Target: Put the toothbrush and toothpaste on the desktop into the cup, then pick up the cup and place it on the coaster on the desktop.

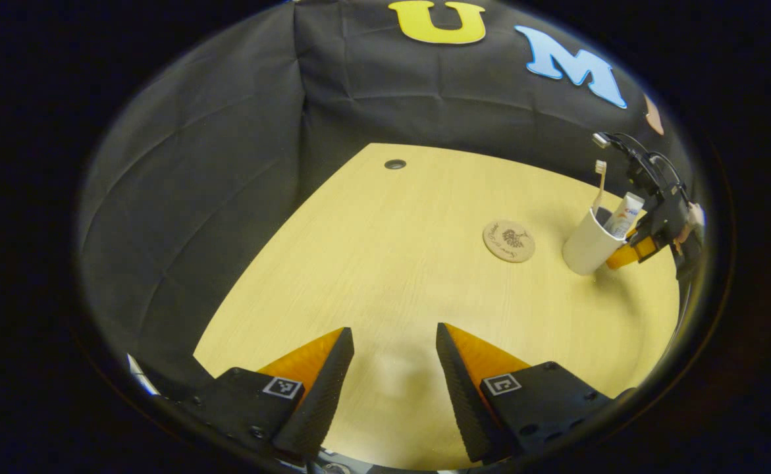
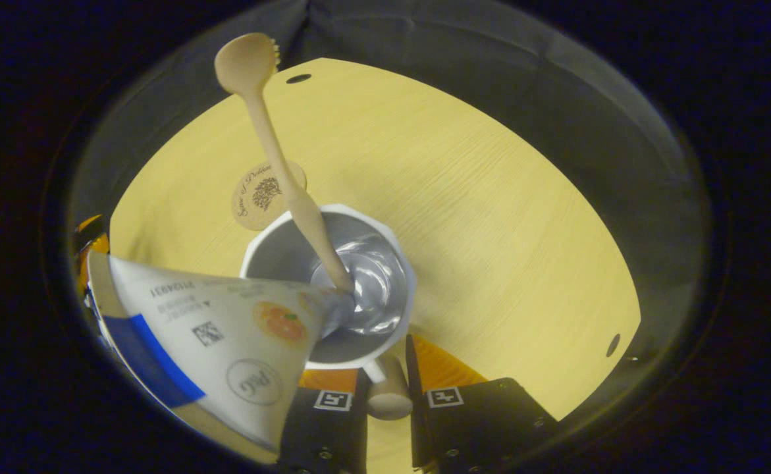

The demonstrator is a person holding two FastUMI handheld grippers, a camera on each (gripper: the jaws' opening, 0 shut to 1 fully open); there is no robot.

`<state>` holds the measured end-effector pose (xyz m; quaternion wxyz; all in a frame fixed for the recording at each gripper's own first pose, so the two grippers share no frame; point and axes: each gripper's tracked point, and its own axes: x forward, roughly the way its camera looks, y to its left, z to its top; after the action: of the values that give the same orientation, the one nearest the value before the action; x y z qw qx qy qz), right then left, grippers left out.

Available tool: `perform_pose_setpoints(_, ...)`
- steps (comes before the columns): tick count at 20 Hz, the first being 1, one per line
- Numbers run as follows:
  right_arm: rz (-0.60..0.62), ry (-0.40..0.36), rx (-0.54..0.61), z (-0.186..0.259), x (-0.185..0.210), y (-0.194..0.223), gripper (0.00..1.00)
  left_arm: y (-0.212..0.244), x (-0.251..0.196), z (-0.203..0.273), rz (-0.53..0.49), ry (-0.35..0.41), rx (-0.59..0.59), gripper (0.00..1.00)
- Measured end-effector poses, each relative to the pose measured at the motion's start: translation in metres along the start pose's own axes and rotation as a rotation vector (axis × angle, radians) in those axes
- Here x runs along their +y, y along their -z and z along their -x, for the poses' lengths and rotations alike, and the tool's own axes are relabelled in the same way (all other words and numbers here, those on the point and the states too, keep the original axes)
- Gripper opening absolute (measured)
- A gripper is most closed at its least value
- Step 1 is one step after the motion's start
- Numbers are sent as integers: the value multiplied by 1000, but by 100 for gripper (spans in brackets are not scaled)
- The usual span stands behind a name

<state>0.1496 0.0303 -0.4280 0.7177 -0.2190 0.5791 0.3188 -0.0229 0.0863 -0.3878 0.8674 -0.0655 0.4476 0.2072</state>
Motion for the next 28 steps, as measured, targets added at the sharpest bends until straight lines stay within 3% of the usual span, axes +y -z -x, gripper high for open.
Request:
perform_pose_setpoints(4, -59, 26, -33, 3, 3, 1, 23, -4, -5, -2, -20, 13, 0, 84)
perform_pose_setpoints(13, -157, 3, -107, 15, 25, -23, 23, 2, 5, 0, -37, 10, 0, 84)
perform_pose_setpoints(19, -148, -10, -125, 14, 53, -55, 23, 8, 27, 17, -21, 10, 0, 84)
perform_pose_setpoints(20, -142, -14, -127, 13, 60, -61, 27, 10, 31, 17, -19, 10, 0, 84)
perform_pose_setpoints(21, -135, -15, -128, 11, 66, -68, 23, 11, 34, 20, -18, 11, -2, 84)
perform_pose_setpoints(28, -97, -6, -101, -5, 95, -100, 23, 16, 58, 40, 7, -24, -3, 84)
